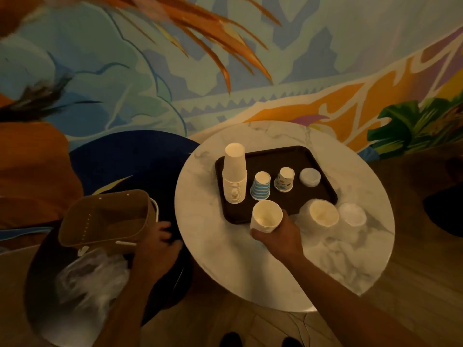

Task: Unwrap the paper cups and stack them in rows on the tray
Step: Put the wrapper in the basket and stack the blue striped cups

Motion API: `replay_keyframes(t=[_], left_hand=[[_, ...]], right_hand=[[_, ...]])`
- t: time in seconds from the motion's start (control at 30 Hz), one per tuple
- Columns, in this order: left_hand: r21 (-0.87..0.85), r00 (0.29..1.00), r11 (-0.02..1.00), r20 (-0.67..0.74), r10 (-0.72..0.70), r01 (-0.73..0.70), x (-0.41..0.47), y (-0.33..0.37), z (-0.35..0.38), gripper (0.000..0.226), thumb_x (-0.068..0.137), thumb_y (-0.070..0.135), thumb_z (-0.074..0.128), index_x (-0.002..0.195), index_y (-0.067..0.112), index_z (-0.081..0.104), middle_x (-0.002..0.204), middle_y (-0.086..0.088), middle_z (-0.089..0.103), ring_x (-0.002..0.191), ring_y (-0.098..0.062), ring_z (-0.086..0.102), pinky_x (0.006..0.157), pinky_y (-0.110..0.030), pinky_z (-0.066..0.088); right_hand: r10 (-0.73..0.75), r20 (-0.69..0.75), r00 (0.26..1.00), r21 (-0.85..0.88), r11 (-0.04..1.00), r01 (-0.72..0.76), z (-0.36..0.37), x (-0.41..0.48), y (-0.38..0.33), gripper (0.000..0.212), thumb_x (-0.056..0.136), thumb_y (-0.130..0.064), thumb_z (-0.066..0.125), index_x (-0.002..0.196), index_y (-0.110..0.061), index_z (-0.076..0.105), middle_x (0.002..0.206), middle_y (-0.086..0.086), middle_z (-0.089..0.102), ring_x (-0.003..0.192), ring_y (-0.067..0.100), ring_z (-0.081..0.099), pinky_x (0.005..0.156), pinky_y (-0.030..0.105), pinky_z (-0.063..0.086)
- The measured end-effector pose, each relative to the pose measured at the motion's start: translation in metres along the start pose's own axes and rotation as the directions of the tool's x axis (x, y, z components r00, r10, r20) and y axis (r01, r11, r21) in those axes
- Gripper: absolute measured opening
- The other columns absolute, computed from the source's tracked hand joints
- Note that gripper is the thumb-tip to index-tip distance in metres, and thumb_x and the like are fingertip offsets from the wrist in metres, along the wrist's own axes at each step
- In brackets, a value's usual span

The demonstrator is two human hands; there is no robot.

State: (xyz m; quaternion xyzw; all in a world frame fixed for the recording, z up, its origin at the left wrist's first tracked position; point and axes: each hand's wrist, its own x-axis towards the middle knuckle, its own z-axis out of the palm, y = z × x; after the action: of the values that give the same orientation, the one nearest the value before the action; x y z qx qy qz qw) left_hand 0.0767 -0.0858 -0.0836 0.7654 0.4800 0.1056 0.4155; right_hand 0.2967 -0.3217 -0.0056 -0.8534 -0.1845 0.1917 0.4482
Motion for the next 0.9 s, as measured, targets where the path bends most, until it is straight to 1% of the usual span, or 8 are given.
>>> replay_keyframes(t=[0.07, 0.13, 0.2, 0.3, 0.47, 0.63, 0.73, 0.9], left_hand=[[-0.088, 0.984, 0.992, 0.149, 0.102, -0.089, -0.063, 0.127, -0.017, 0.055, 0.081, 0.026, 0.085, 0.124, 0.041, 0.053, 0.111, 0.017, 0.060, 0.095, -0.007, 0.064, 0.075, -0.025, 0.053], [-0.002, 0.955, 0.973, 0.194, 0.226, -0.230, -0.070, 0.171, 0.011, 0.068, 0.077, 0.035, 0.087, 0.134, 0.041, 0.050, 0.124, 0.021, 0.054, 0.108, -0.003, 0.059, 0.084, -0.025, 0.054], [0.016, 0.929, 0.964, 0.271, 0.253, -0.267, -0.076, 0.205, 0.034, 0.083, 0.071, 0.045, 0.088, 0.141, 0.042, 0.044, 0.135, 0.020, 0.047, 0.122, -0.005, 0.052, 0.097, -0.033, 0.054], [0.133, 0.895, 0.913, 0.294, 0.335, -0.385, -0.077, 0.236, 0.062, 0.097, 0.066, 0.052, 0.086, 0.149, 0.039, 0.036, 0.147, 0.012, 0.042, 0.135, -0.014, 0.044, 0.106, -0.040, 0.050], [0.299, 0.883, 0.860, 0.362, 0.299, -0.414, -0.065, 0.255, 0.079, 0.095, 0.074, 0.049, 0.083, 0.153, 0.038, 0.031, 0.154, 0.006, 0.038, 0.143, -0.022, 0.036, 0.109, -0.045, 0.047], [0.411, 0.864, 0.797, 0.434, 0.256, -0.443, -0.056, 0.266, 0.083, 0.095, 0.070, 0.043, 0.087, 0.151, 0.034, 0.038, 0.150, 0.001, 0.041, 0.138, -0.024, 0.041, 0.105, -0.043, 0.050], [0.435, 0.863, 0.774, 0.422, 0.276, -0.461, -0.053, 0.271, 0.085, 0.090, 0.062, 0.049, 0.089, 0.142, 0.035, 0.050, 0.141, 0.002, 0.047, 0.130, -0.021, 0.048, 0.099, -0.041, 0.054], [0.473, 0.867, 0.738, 0.382, 0.321, -0.481, -0.048, 0.280, 0.089, 0.085, 0.061, 0.055, 0.088, 0.137, 0.038, 0.051, 0.137, 0.002, 0.048, 0.127, -0.020, 0.049, 0.098, -0.038, 0.053]], right_hand=[[-0.016, 0.034, 0.999, -0.004, 1.000, 0.017, -0.003, 0.002, 0.001, 0.087, 0.065, -0.031, 0.096, 0.139, -0.021, 0.051, 0.134, -0.002, 0.062, 0.121, 0.018, 0.058, 0.088, 0.026, 0.045], [-0.033, 0.057, 0.998, -0.023, 0.999, 0.035, -0.006, 0.004, 0.003, 0.086, 0.064, -0.034, 0.096, 0.138, -0.022, 0.052, 0.133, -0.003, 0.063, 0.120, 0.018, 0.060, 0.088, 0.026, 0.045], [-0.072, 0.075, 0.995, -0.055, 0.996, 0.076, -0.009, 0.006, 0.005, 0.080, 0.069, -0.039, 0.092, 0.137, -0.022, 0.053, 0.132, -0.003, 0.064, 0.120, 0.018, 0.060, 0.089, 0.026, 0.046], [-0.131, 0.100, 0.986, -0.074, 0.988, 0.139, -0.013, 0.007, 0.007, 0.064, 0.082, -0.036, 0.084, 0.137, -0.022, 0.055, 0.135, 0.001, 0.063, 0.123, 0.020, 0.060, 0.095, 0.027, 0.046], [-0.167, 0.141, 0.976, -0.063, 0.982, 0.177, -0.018, 0.005, 0.015, 0.074, 0.079, -0.038, 0.085, 0.142, -0.019, 0.051, 0.138, 0.002, 0.061, 0.126, 0.019, 0.057, 0.097, 0.023, 0.044], [-0.164, 0.133, 0.977, -0.065, 0.983, 0.174, -0.018, 0.006, 0.022, 0.082, 0.075, -0.038, 0.089, 0.144, -0.021, 0.050, 0.138, 0.002, 0.061, 0.126, 0.018, 0.057, 0.097, 0.021, 0.043], [-0.149, 0.127, 0.981, -0.060, 0.986, 0.158, -0.015, 0.009, 0.023, 0.080, 0.075, -0.039, 0.089, 0.143, -0.024, 0.050, 0.138, 0.000, 0.061, 0.127, 0.018, 0.058, 0.099, 0.024, 0.046], [-0.145, 0.116, 0.983, -0.046, 0.987, 0.151, -0.012, 0.016, 0.028, 0.076, 0.077, -0.045, 0.085, 0.143, -0.028, 0.049, 0.138, -0.004, 0.061, 0.126, 0.013, 0.057, 0.103, 0.028, 0.050]])
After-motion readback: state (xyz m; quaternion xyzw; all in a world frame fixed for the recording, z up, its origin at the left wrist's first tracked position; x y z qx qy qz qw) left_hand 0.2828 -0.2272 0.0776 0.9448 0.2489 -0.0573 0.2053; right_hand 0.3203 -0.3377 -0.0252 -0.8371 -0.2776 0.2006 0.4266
